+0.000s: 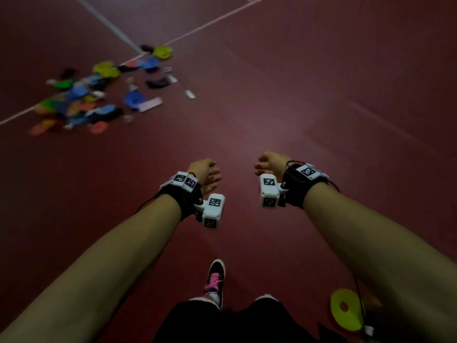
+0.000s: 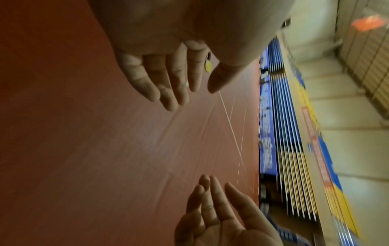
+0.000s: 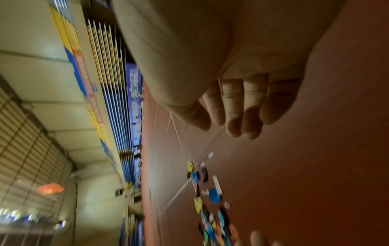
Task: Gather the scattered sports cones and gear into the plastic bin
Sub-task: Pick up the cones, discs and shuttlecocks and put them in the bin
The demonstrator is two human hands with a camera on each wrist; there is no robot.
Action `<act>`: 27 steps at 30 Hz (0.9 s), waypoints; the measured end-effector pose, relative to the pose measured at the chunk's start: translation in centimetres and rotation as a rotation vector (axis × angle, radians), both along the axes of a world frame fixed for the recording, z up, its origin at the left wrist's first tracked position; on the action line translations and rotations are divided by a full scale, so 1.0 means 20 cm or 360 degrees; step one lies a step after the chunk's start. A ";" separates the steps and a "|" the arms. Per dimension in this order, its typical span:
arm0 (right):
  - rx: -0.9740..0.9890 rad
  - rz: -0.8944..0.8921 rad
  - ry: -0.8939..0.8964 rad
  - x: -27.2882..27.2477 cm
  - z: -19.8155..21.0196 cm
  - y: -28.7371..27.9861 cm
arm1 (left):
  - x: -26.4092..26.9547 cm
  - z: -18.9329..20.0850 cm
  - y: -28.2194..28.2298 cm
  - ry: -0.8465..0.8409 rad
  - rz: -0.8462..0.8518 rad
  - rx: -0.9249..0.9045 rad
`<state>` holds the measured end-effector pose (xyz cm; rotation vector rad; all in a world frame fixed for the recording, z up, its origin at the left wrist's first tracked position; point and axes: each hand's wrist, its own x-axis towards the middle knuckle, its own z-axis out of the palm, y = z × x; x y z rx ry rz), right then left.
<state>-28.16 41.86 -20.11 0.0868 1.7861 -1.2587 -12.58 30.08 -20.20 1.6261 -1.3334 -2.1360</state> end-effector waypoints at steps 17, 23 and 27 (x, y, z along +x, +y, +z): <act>-0.0212 0.0736 -0.0087 0.99 0.22 -1.75 | 1.18 0.13 -1.37 0.0046 0.0934 -0.0158; -0.0177 0.0791 -0.0140 1.05 0.16 -2.28 | 1.18 0.08 -1.85 0.0099 0.1001 -0.0092; -0.0143 0.0826 -0.0178 1.03 0.07 -2.77 | 1.11 0.02 -2.31 0.0117 0.1032 -0.0073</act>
